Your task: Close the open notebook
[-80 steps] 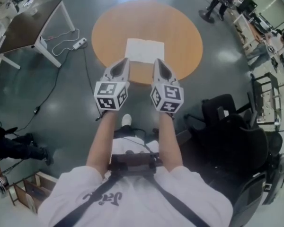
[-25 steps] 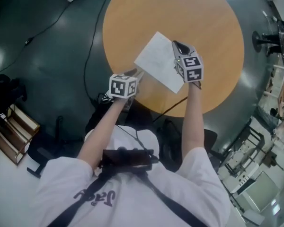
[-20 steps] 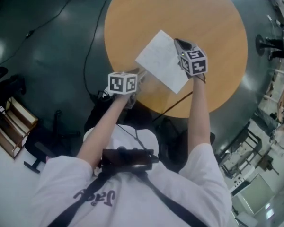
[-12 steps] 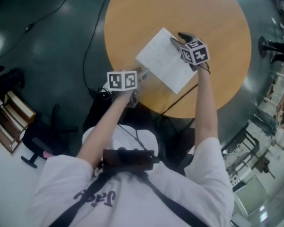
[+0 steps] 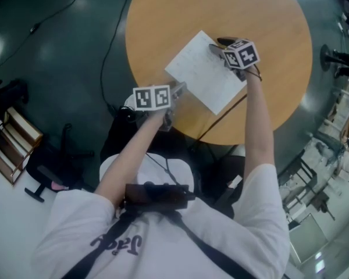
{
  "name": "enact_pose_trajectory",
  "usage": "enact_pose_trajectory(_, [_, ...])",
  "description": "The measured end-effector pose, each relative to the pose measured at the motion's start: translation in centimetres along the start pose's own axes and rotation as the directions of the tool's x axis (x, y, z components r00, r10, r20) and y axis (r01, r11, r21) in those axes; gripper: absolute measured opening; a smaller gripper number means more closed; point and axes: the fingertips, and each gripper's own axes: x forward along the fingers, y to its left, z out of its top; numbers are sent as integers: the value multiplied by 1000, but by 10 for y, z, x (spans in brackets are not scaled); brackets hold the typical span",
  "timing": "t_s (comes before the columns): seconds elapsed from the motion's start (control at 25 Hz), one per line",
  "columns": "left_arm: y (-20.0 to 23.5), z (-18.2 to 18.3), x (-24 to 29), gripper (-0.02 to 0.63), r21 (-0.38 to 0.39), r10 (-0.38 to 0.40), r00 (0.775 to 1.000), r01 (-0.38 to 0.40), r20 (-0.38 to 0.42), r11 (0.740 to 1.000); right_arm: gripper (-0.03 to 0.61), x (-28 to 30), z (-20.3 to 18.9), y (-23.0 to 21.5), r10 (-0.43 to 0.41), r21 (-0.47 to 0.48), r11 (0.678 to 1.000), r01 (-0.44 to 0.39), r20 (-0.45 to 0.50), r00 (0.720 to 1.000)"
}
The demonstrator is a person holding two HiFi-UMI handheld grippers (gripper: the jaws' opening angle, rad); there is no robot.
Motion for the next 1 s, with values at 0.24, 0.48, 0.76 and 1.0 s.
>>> enact_pose_trajectory(0.24, [-1, 1, 5, 192, -109, -9, 1000, 11, 22, 994, 171, -3, 0, 3, 10, -8, 1000, -10, -15, 1000])
enact_pose_trajectory(0.48, [5, 3, 8, 190, -187, -32, 999, 37, 31, 982, 137, 2, 0, 5, -7, -9, 1000, 7, -5, 1000])
enact_pose_trajectory(0.76, [2, 9, 11, 179, -212, -43, 998, 51, 43, 976, 112, 0, 0, 5, -41, 14, 999, 41, 11, 999])
enact_pose_trajectory(1.0, [14, 6, 8, 90, -169, 4, 999, 4, 51, 986, 104, -3, 2, 6, -63, 47, 997, 59, 82, 995])
